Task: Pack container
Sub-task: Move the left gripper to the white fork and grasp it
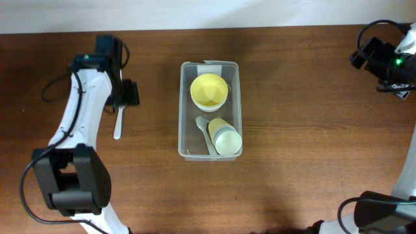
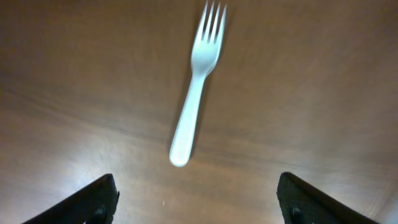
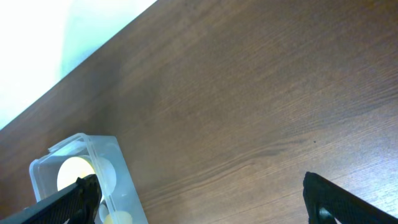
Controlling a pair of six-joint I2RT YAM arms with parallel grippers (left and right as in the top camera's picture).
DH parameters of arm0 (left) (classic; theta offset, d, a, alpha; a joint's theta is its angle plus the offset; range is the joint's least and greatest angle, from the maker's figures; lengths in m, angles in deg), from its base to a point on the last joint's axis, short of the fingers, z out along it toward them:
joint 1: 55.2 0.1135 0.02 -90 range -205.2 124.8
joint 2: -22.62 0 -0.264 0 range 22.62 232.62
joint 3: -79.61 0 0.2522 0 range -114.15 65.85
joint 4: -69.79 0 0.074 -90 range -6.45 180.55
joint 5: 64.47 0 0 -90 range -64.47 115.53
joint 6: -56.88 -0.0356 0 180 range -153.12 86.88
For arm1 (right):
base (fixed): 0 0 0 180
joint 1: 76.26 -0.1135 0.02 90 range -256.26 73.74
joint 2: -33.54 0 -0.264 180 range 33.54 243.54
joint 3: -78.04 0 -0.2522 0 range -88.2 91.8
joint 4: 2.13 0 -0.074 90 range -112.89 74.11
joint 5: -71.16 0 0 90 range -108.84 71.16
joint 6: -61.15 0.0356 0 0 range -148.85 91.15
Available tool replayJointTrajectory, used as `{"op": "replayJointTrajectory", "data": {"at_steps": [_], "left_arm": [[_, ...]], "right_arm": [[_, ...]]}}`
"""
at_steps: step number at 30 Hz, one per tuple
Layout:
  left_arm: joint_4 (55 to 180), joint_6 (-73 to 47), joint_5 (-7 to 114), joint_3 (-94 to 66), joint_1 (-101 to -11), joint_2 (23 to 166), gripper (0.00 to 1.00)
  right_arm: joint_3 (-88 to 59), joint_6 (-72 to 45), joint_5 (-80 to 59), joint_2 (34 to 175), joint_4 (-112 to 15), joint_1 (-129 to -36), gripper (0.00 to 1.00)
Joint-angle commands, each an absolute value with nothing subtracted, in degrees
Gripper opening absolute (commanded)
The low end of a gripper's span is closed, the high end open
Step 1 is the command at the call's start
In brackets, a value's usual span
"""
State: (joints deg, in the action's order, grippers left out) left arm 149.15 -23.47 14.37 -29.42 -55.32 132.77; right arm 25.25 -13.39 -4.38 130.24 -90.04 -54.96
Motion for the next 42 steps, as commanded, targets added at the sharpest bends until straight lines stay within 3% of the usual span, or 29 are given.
{"op": "replayJointTrajectory", "data": {"at_steps": [1, 10, 14, 22, 28, 35, 42], "left_arm": [[143.67, -26.79, 18.24, -21.61, -52.55, 132.55, 0.82], [127.45, -30.83, 19.90, -9.94, -47.89, 132.55, 0.82], [123.38, -32.60, 23.93, -8.06, -47.80, 133.18, 0.77], [122.55, -32.76, 23.86, -8.08, -47.52, 138.08, 0.54], [121.79, -32.78, 23.69, -8.08, -47.52, 138.36, 0.49], [123.62, -32.74, 25.96, -8.72, -47.54, 138.60, 0.06], [137.31, -32.71, 29.83, -18.66, -48.90, 132.42, 0.01]], "right_arm": [[25.71, -13.11, -4.27, 130.33, -90.02, -54.81, 0.99], [25.71, -13.11, -4.27, 130.33, -90.02, -54.81, 0.99], [25.71, -13.11, -4.29, 130.33, -90.02, -54.81, 0.99], [25.71, -13.11, -4.27, 130.33, -90.02, -54.81, 0.99], [25.71, -13.13, -4.27, 130.33, -90.02, -54.81, 0.99], [25.71, -13.11, -4.27, 130.33, -90.02, -54.81, 0.99], [25.71, -13.11, -4.27, 130.33, -90.02, -54.81, 0.99]]}}
